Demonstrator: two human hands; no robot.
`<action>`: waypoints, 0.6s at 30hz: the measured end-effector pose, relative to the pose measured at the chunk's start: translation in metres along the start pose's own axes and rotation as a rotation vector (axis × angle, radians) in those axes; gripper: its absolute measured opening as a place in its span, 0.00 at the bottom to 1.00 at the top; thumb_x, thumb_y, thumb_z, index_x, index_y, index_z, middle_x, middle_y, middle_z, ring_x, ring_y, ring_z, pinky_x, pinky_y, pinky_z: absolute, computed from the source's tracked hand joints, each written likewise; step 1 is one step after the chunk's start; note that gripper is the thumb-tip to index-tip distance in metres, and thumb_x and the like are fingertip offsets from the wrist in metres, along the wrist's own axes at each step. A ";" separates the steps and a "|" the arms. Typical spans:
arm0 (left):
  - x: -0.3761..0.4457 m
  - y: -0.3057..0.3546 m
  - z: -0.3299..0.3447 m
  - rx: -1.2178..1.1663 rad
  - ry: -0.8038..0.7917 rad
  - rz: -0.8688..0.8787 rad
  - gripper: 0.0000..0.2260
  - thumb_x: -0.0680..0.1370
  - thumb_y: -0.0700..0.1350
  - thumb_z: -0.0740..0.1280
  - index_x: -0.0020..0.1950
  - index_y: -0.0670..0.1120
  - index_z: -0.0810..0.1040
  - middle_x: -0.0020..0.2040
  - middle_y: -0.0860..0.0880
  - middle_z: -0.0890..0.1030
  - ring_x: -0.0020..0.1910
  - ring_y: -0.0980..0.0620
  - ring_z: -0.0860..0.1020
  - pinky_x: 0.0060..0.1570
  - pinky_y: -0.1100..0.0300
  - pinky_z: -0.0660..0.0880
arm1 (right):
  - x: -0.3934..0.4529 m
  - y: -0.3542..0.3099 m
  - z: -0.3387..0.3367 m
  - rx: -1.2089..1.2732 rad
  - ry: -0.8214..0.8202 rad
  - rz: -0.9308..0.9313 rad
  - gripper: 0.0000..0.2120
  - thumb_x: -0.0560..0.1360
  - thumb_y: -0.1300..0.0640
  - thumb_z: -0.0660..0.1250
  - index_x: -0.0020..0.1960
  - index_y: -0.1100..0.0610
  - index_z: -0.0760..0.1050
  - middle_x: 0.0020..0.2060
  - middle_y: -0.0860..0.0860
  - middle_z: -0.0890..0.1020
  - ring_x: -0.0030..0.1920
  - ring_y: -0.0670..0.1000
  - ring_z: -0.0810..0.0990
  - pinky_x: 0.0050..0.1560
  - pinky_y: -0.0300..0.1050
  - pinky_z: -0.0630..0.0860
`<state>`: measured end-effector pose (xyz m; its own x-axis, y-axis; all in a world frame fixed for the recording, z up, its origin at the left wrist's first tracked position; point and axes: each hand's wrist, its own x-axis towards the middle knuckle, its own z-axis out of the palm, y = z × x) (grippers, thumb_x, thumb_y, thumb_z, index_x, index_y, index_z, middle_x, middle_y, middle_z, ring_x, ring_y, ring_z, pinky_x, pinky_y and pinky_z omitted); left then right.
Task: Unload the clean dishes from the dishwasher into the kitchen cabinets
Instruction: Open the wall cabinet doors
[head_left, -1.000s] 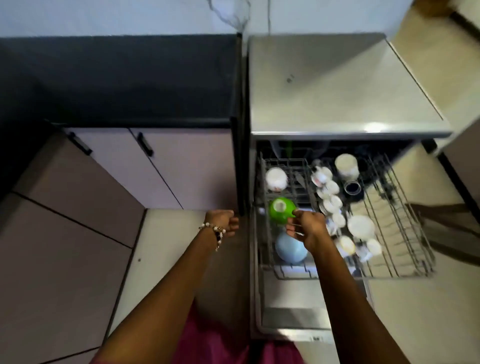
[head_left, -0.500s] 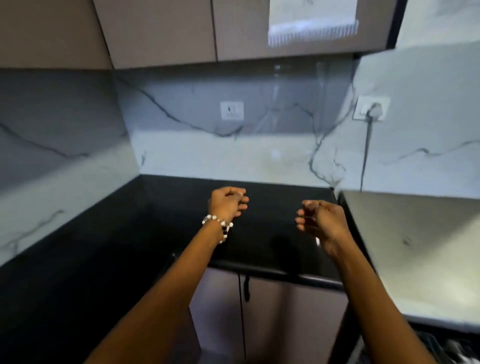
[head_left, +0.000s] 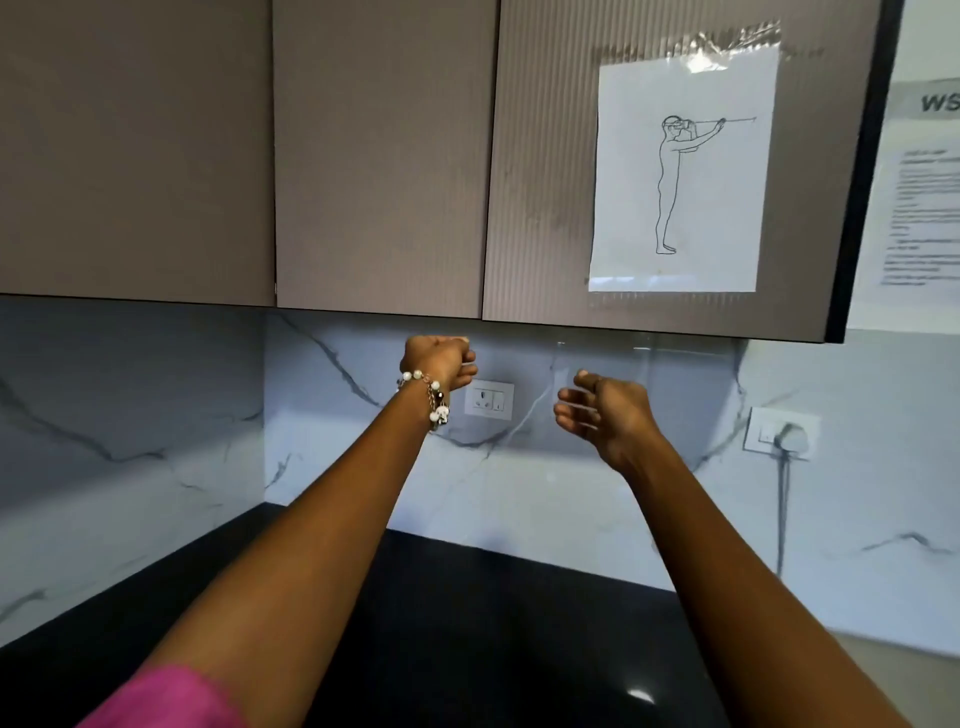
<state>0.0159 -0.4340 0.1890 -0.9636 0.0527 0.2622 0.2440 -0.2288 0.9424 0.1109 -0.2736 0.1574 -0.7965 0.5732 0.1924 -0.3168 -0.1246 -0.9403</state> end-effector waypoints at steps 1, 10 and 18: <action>0.011 0.003 0.004 -0.037 -0.009 -0.020 0.08 0.77 0.37 0.65 0.37 0.42 0.74 0.40 0.42 0.78 0.31 0.49 0.75 0.26 0.64 0.75 | 0.015 -0.004 0.006 0.032 -0.006 0.006 0.06 0.79 0.61 0.61 0.47 0.60 0.75 0.40 0.59 0.80 0.34 0.56 0.78 0.42 0.50 0.80; 0.081 0.008 0.045 -0.127 -0.038 -0.054 0.05 0.77 0.42 0.65 0.41 0.44 0.76 0.40 0.46 0.76 0.38 0.49 0.74 0.39 0.58 0.76 | 0.112 -0.031 0.046 0.405 -0.126 0.082 0.07 0.77 0.60 0.63 0.54 0.59 0.74 0.55 0.59 0.74 0.54 0.57 0.76 0.57 0.51 0.76; 0.100 0.016 0.038 0.069 -0.084 0.159 0.04 0.78 0.45 0.64 0.51 0.49 0.77 0.57 0.47 0.79 0.58 0.47 0.75 0.54 0.50 0.76 | 0.134 -0.018 0.054 0.613 -0.134 0.099 0.04 0.77 0.58 0.65 0.51 0.57 0.74 0.64 0.58 0.76 0.62 0.57 0.76 0.62 0.50 0.74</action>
<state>-0.0726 -0.3952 0.2383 -0.9005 0.1033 0.4224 0.4019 -0.1736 0.8991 -0.0177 -0.2384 0.2153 -0.8824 0.4334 0.1833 -0.4435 -0.6357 -0.6319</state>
